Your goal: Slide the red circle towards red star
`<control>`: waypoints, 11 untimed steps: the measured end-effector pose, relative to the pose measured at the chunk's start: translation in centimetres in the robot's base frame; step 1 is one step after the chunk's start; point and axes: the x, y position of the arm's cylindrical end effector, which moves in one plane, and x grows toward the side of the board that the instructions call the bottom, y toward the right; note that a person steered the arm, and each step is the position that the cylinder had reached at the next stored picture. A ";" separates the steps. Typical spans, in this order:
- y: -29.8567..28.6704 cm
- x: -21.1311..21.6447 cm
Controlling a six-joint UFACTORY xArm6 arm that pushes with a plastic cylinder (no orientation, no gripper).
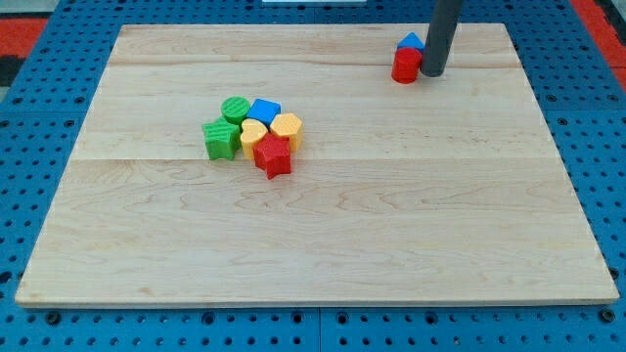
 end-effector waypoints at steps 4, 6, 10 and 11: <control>-0.2 -4.4; -3.4 0.6; -5.5 2.6; -6.9 7.7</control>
